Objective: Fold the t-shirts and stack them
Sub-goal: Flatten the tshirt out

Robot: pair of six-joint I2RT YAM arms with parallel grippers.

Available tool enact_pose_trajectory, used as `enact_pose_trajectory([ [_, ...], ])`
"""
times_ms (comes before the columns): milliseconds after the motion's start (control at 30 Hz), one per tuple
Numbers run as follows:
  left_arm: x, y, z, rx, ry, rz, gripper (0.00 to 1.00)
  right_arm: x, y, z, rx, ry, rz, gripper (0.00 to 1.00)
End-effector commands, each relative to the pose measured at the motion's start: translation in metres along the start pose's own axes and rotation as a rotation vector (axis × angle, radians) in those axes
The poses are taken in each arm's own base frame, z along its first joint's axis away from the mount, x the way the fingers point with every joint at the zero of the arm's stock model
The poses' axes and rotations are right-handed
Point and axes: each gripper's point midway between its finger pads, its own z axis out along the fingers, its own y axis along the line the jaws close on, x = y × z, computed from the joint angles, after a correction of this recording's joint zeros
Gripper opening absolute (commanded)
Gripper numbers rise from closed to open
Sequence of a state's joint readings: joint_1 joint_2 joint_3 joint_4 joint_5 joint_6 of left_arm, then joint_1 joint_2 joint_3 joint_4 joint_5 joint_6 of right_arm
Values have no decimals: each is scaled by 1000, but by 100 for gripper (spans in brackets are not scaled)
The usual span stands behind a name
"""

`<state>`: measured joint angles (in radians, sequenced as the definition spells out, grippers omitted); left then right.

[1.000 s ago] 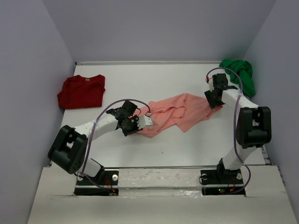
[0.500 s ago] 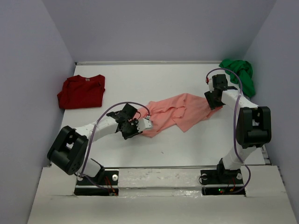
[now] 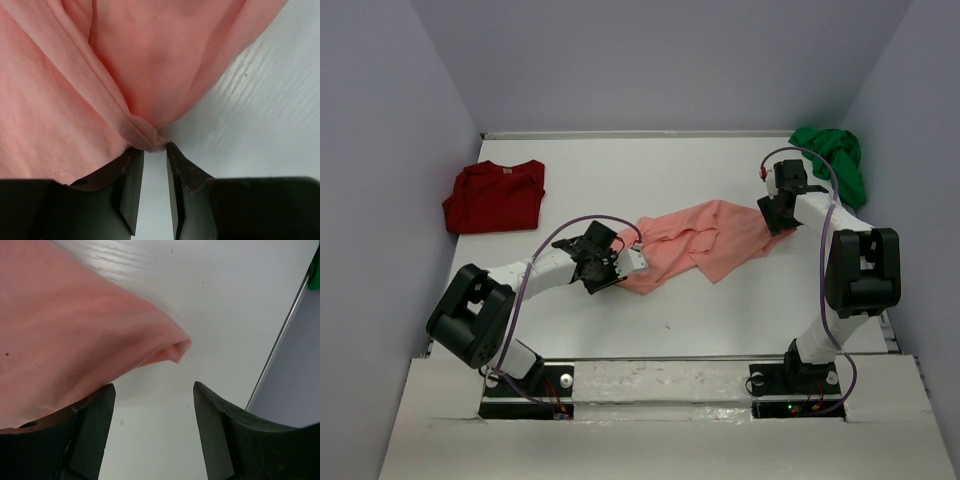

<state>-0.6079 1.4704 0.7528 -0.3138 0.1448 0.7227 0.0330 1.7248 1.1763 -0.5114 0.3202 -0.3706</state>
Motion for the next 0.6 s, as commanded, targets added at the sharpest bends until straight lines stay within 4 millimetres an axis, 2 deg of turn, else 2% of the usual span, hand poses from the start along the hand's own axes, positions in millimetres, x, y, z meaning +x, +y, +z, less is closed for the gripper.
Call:
enact_pose_trajectory([
  [0,-3,-3,-5,1,-12,1,37,-2,0,4,1,-15,1,69],
  [133,0,-8,-3,17,-5,-1,19,0,0,5,-1,-10,-1,69],
  [200,1,-7,-1,12,0,-5,1,0,1,5,-3,-10,1,69],
  [367,0,-6,-3,0,6,0,0,-2,0,3,-7,-18,4,69],
  [467,-6,9,-15,-80,-9,4,0,-1,1,3,-6,-15,3,69],
  [567,-11,35,-39,-221,-13,22,0,-3,1,-1,-15,-27,8,68],
])
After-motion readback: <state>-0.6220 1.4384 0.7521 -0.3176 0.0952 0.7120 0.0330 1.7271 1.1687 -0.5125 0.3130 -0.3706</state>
